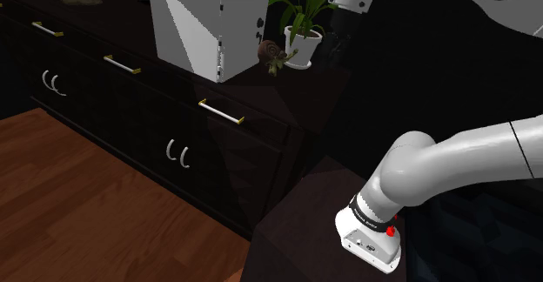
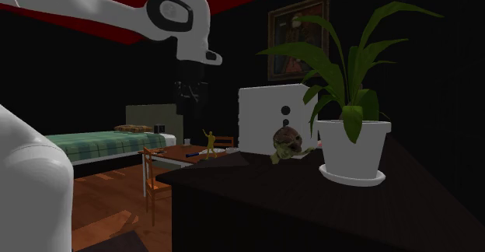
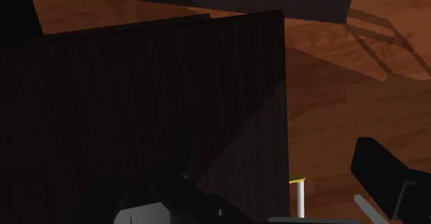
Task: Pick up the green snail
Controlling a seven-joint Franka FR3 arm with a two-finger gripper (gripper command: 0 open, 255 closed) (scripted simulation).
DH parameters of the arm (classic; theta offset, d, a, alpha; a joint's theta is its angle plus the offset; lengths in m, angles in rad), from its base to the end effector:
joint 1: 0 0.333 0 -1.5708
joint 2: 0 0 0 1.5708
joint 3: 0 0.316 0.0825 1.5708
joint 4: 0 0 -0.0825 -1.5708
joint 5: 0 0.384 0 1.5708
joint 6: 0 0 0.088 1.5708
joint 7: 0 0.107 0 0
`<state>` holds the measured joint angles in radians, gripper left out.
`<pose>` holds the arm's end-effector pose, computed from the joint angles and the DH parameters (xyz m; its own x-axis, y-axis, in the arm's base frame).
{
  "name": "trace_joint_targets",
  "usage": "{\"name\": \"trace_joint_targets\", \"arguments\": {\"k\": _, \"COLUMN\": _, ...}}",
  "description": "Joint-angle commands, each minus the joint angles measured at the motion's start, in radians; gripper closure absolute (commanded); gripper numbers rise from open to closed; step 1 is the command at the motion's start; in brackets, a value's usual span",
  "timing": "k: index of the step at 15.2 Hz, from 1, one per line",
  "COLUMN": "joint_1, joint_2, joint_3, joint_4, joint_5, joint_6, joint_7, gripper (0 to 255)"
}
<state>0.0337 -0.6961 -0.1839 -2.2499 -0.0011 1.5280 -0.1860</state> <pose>0.3253 -0.0675 0.6035 0.9967 0.0805 -0.0118 0.0785 -0.9896 -0.1204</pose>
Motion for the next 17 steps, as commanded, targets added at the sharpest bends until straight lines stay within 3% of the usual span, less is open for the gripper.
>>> {"name": "trace_joint_targets", "arguments": {"k": 1, "joint_1": 0.014, "joint_2": 0.049, "joint_3": -0.050, "joint_4": 0.030, "joint_5": -0.022, "joint_6": 0.012, "joint_7": -0.102, "gripper": 0}}
{"name": "trace_joint_targets", "arguments": {"k": 9, "joint_1": 0.078, "joint_2": 0.332, "joint_3": -0.249, "joint_4": 0.247, "joint_5": -0.043, "joint_6": 0.043, "joint_7": -0.513, "gripper": 0}}
{"name": "trace_joint_targets", "arguments": {"k": 14, "joint_1": 0.103, "joint_2": 0.561, "joint_3": -0.352, "joint_4": 0.441, "joint_5": 0.020, "joint_6": 0.035, "joint_7": -0.782, "gripper": 0}}
{"name": "trace_joint_targets", "arguments": {"k": 17, "joint_1": 0.092, "joint_2": 0.718, "joint_3": -0.393, "joint_4": 0.583, "joint_5": 0.085, "joint_6": 0.011, "joint_7": -0.944, "gripper": 0}}
